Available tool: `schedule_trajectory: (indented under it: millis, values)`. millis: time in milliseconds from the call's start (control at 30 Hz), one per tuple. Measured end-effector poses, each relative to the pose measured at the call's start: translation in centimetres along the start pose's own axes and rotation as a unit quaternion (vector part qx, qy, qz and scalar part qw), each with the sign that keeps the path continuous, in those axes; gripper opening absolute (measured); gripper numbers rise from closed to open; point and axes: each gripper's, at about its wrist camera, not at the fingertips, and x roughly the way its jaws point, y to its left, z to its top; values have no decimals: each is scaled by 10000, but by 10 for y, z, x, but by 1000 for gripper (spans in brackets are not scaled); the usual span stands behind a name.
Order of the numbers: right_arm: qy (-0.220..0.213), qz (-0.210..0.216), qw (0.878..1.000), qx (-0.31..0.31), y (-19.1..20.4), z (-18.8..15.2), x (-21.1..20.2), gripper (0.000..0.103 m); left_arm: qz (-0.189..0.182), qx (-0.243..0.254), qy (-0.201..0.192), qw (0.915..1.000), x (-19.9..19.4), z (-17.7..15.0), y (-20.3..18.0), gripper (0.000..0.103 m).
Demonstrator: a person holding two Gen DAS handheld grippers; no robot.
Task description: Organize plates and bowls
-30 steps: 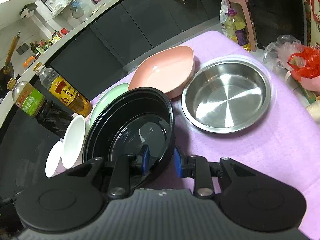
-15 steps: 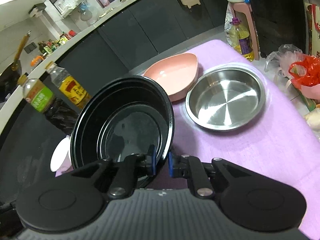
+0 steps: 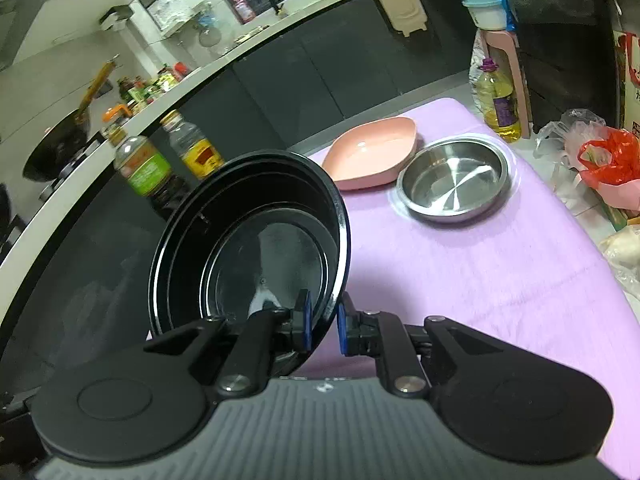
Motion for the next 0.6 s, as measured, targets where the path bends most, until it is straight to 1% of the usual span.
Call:
schedule_trajectory:
  millis: [167,267,467,600]
  values:
    - [128,108,9998,-111,9,-16,-8,16,123,-23,35,9999,-20,-18,9,19]
    - [221,144,9995,-197,14,-26,-10,16,189,-43,121,9997,-26,-30,15,20]
    - [447,74,9985,-320,19,-44,-10,17,259,-2,276,9993,-30,-49,22,21]
    - [573,44,9975,-400,21,-52,-6,18,303,87,404,9987,-29,-61,23,23]
